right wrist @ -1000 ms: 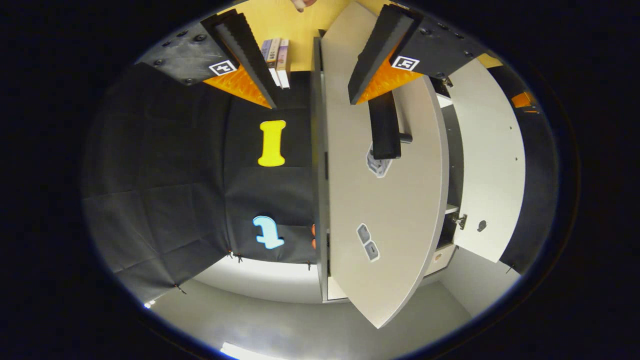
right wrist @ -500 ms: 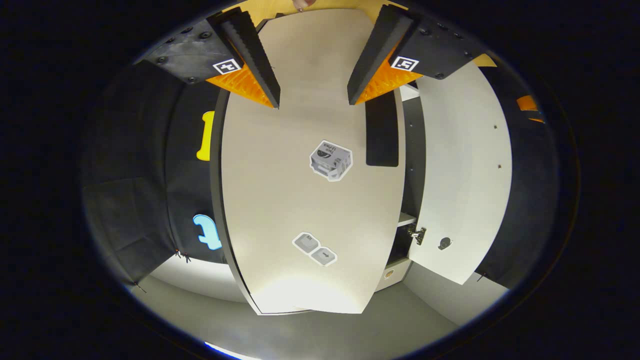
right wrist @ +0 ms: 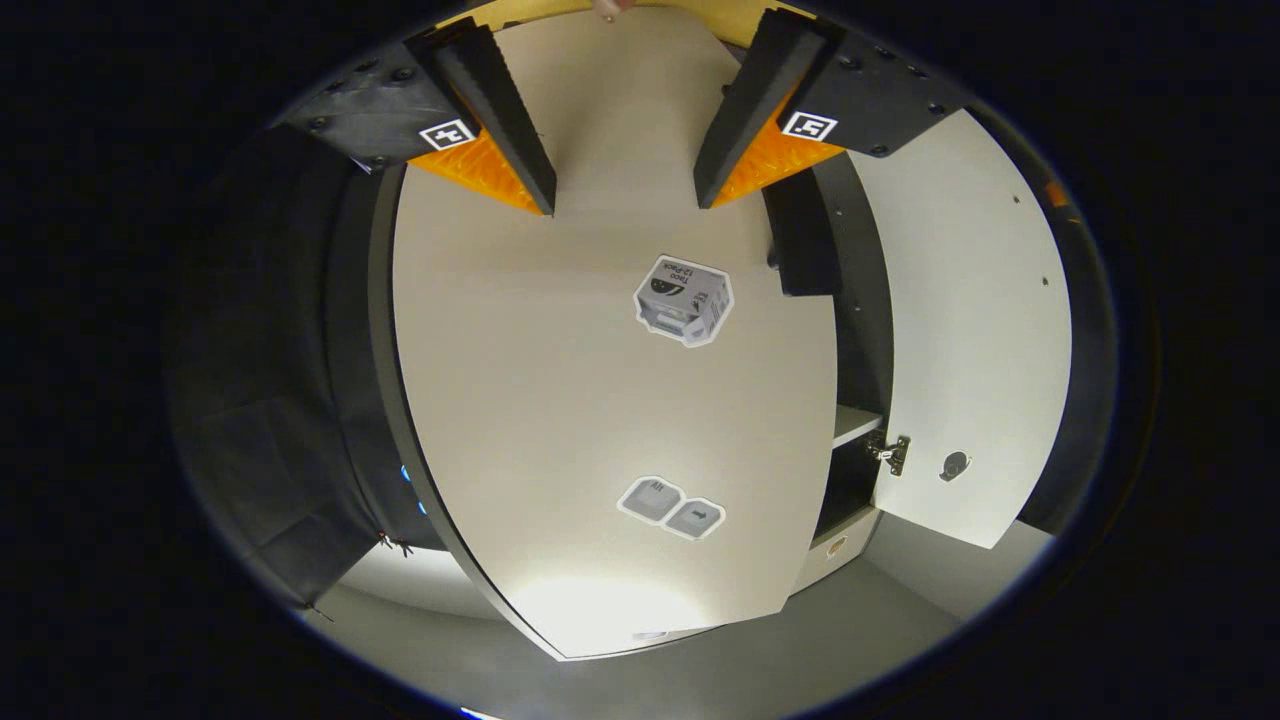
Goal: Grasp the bottle in the cabinet with the left hand and place it on the coaster, then close the right door with the right hand and the left door with the left hand.
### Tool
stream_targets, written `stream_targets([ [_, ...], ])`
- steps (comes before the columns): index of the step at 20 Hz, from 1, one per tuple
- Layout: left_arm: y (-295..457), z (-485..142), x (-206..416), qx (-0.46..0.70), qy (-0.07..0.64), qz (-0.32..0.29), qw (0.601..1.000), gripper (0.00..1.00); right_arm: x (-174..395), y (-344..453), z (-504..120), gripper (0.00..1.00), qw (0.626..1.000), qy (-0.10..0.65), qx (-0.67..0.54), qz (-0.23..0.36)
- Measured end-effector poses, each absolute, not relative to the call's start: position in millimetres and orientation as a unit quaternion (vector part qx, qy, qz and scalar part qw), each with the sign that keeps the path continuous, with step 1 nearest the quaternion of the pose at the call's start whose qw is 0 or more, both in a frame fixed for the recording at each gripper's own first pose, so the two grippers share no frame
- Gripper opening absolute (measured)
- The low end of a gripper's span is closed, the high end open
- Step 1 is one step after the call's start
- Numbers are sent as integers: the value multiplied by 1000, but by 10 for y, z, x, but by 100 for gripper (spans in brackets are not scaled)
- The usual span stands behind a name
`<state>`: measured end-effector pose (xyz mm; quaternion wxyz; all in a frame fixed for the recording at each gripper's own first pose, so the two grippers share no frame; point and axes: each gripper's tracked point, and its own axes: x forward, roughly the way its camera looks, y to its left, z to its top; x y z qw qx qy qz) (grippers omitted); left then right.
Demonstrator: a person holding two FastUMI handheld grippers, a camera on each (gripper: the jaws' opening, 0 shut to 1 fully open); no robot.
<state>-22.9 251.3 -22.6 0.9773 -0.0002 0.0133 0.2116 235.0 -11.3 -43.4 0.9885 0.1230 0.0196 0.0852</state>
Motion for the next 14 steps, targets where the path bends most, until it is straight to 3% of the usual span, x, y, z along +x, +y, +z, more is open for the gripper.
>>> stream_targets([
  [5,2880,-109,85,-10,2,202,979,94,2473,-77,-442,95,992,16,104,65],
  [14,2875,-52,493,11,4,172,985,92,2507,-94,-456,95,995,20,90,37],
])
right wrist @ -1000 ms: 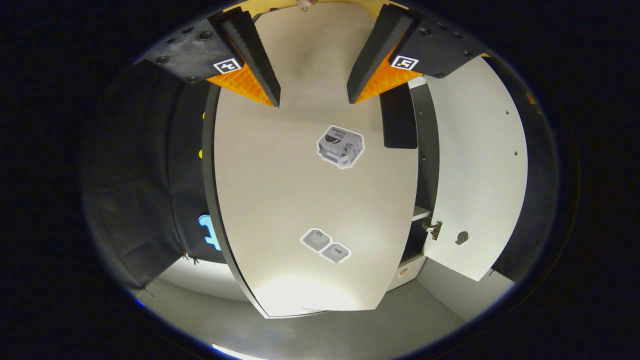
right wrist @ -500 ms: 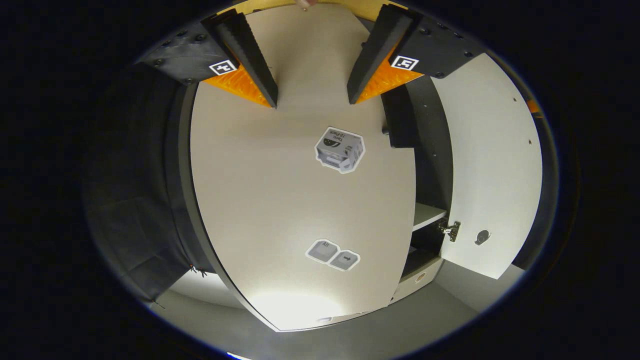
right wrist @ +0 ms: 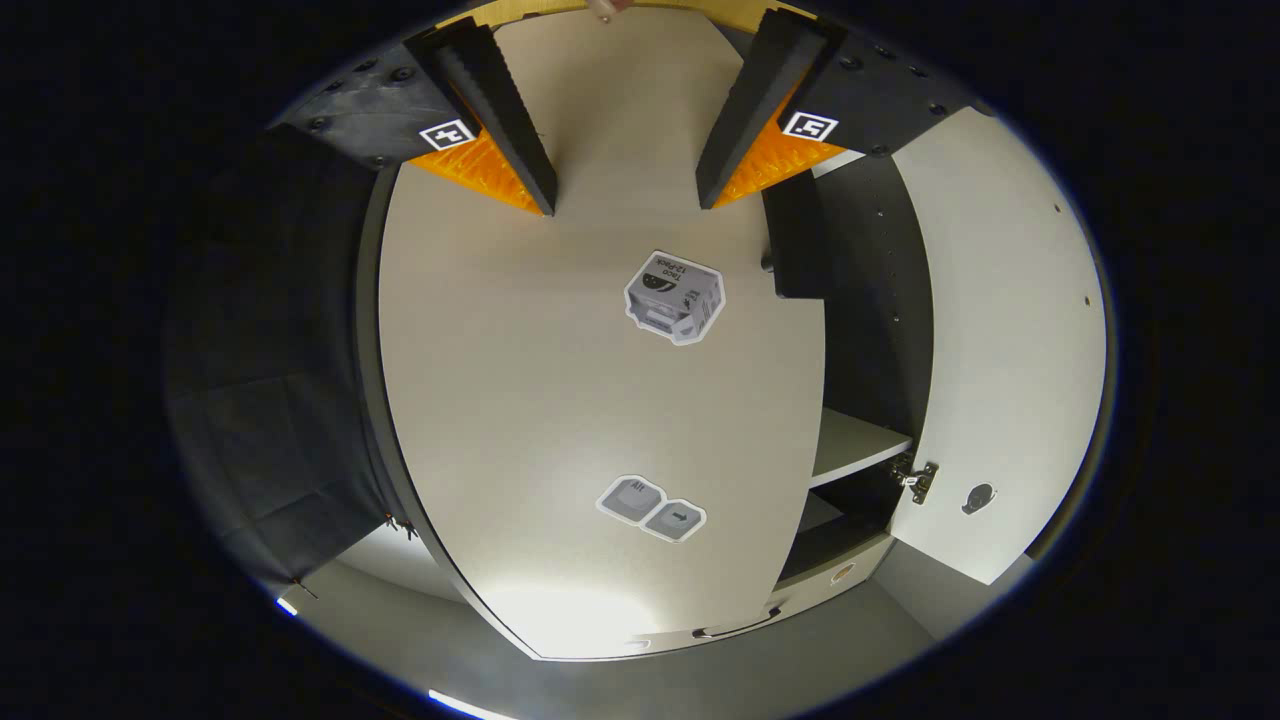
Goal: Grasp the bottle in the cabinet with the left hand and place it on the coaster, then close the right door with the right hand and the left door with the left hand.
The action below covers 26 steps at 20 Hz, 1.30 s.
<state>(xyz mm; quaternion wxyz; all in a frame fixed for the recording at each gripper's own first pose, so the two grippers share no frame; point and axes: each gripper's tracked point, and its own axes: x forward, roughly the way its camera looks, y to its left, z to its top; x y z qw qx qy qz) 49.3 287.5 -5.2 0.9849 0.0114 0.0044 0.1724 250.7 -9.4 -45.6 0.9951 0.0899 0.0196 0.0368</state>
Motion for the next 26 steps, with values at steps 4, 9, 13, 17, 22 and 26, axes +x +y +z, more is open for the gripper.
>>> stream_targets([
  [4,2796,-27,560,6,7,159,987,94,2353,-133,-405,97,997,13,74,35],
  [9,2501,-12,566,13,11,126,992,93,2087,-326,-230,96,999,-20,25,21],
  [13,2068,-29,680,-11,9,77,997,93,1988,-447,-268,97,999,-9,28,22],
  [17,1584,-28,868,-11,5,30,999,89,1874,-597,-285,98,1000,-2,19,22],
  [22,1188,-11,924,-29,-2,-2,1000,94,1655,-783,-217,98,1000,-6,10,17],
  [26,1157,-74,852,-10,8,-5,1000,90,1496,-800,-200,97,1000,-6,8,17],
])
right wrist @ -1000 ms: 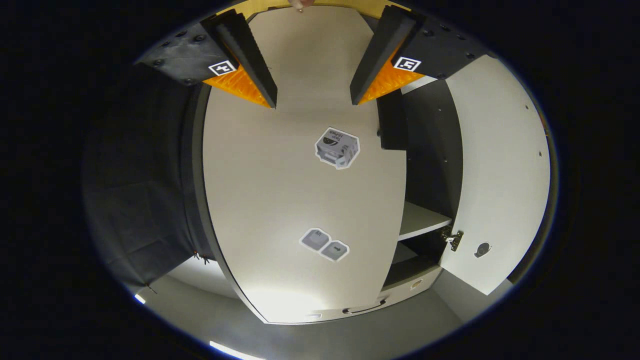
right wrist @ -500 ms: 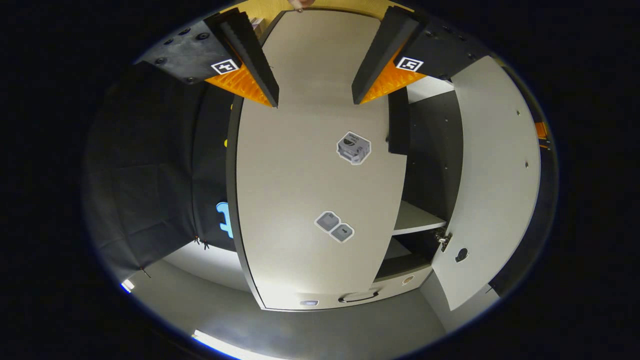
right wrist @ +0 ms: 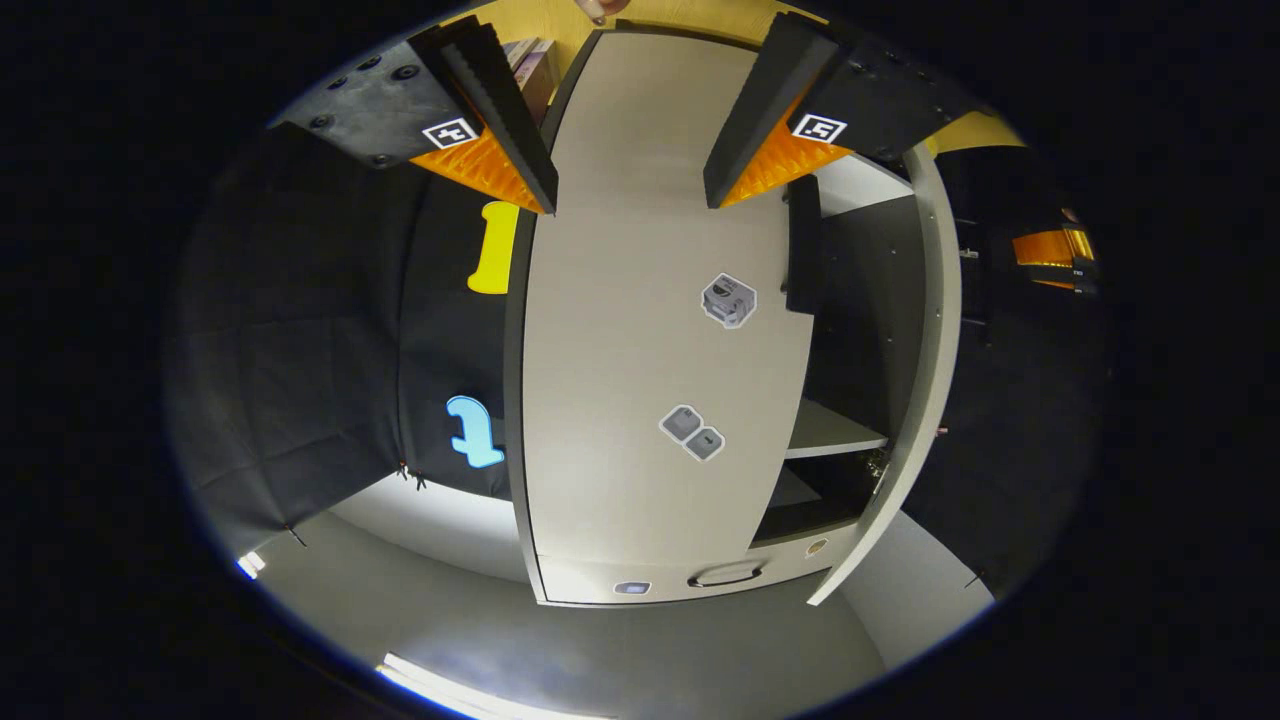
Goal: Grasp the bottle in the cabinet with the left hand and place it on the coaster, then close the right door with the right hand and the left door with the left hand.
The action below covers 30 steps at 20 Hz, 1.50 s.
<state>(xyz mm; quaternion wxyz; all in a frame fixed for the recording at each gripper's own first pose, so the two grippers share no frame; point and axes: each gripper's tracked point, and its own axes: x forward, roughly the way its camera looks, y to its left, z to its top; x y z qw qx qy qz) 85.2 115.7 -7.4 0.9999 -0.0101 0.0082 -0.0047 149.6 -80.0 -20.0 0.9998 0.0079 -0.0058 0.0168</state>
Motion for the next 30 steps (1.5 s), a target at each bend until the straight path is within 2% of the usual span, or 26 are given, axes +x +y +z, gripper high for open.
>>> stream_targets([
  [2,1157,-87,799,-13,12,-6,1000,94,1460,-785,-221,98,1000,1,4,18],
  [3,1153,-91,783,-13,14,-7,1000,91,1458,-757,-228,98,1000,4,7,22],
  [4,1136,-103,775,-12,15,-9,1000,94,1447,-714,-244,98,1000,6,12,27],
  [11,1044,-226,632,22,39,-12,999,94,1212,-568,-144,97,1000,7,12,25],
  [12,1033,-236,622,25,43,-9,999,97,1177,-551,-138,97,1000,9,16,23],
  [13,1031,-257,597,27,44,-5,999,94,1142,-536,-129,98,1000,9,16,24],
  [14,1019,-247,584,27,44,-3,999,97,1109,-518,-136,98,1000,11,13,25],
  [15,988,-235,582,26,41,-3,999,92,1074,-509,-148,98,1000,12,10,24],
  [16,962,-224,571,24,38,-4,999,95,1040,-495,-176,98,1000,16,6,23],
  [21,859,-211,496,36,30,-6,999,92,902,-415,-316,98,999,44,7,28],
  [30,776,-171,461,33,26,-14,999,94,888,-503,-308,98,998,48,29,20],
])
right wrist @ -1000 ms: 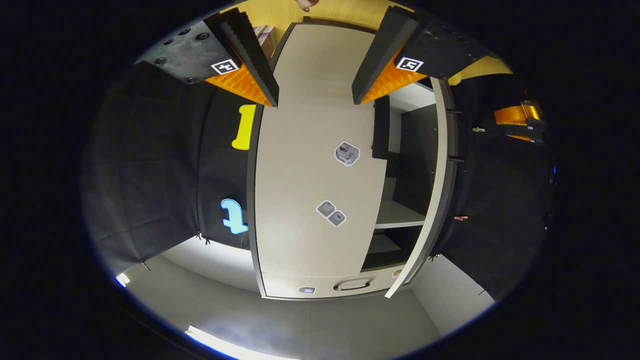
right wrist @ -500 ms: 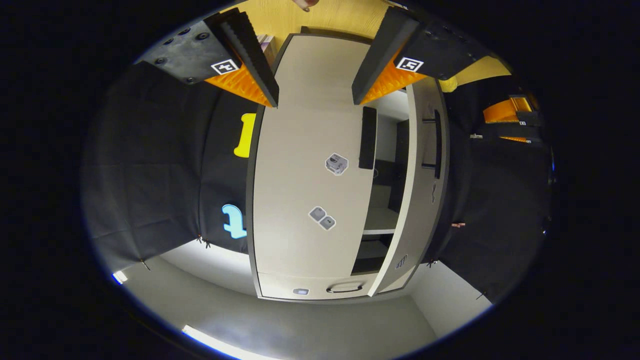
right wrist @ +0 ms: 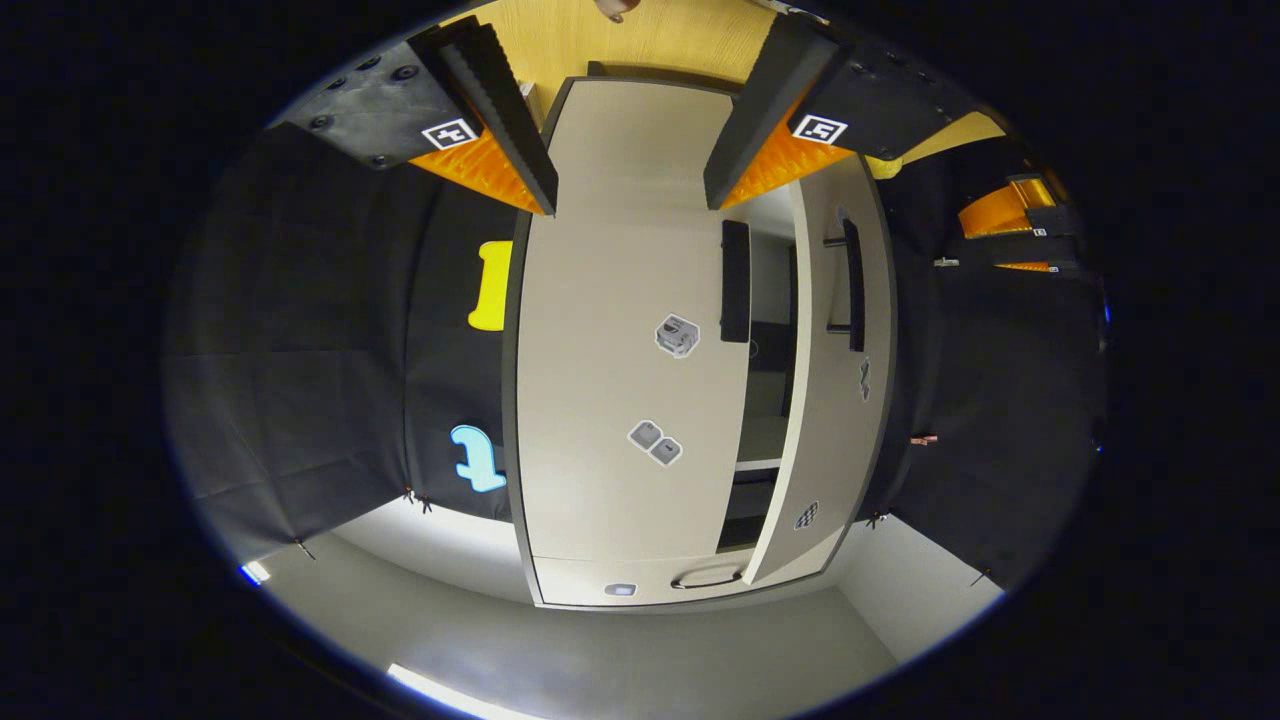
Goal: Grasp the bottle in the cabinet with the left hand and place it on the coaster, then close the right door with the right hand and the left door with the left hand.
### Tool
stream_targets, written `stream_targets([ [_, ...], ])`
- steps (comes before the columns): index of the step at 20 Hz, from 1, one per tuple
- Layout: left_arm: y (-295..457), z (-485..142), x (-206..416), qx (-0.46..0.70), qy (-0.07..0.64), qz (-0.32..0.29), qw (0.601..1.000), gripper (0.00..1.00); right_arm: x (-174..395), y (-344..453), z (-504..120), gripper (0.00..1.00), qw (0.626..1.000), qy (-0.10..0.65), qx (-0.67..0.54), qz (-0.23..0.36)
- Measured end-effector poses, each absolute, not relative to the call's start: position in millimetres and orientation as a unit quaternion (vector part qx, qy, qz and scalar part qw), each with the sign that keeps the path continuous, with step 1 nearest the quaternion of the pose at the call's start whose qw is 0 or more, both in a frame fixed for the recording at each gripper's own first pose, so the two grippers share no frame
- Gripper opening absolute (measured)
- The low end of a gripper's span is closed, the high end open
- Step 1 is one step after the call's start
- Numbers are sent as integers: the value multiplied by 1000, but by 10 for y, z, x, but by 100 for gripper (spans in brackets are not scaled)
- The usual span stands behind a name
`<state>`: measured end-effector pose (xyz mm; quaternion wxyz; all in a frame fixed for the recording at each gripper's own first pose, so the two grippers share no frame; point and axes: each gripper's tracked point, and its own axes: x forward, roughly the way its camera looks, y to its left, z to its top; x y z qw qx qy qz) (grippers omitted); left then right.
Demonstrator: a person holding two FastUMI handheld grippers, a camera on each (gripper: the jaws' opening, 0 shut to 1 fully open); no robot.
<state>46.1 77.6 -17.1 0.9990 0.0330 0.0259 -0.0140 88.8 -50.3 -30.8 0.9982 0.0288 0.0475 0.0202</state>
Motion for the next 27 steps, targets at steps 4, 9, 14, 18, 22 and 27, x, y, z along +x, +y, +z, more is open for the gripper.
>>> stream_targets([
  [4,770,-170,448,31,26,-14,999,95,885,-488,-321,98,998,50,29,25],
  [9,725,-155,453,28,21,-23,999,94,877,-472,-322,98,998,50,28,32],
  [14,660,-159,462,23,25,-33,999,94,871,-437,-353,98,997,53,34,42],
  [18,603,-155,482,17,23,-36,999,94,878,-456,-396,98,997,58,35,43],
  [22,550,-168,502,19,21,-40,999,95,882,-463,-391,98,997,58,39,43],
  [27,498,-180,504,9,23,-47,999,94,887,-483,-412,98,997,62,39,41],
])
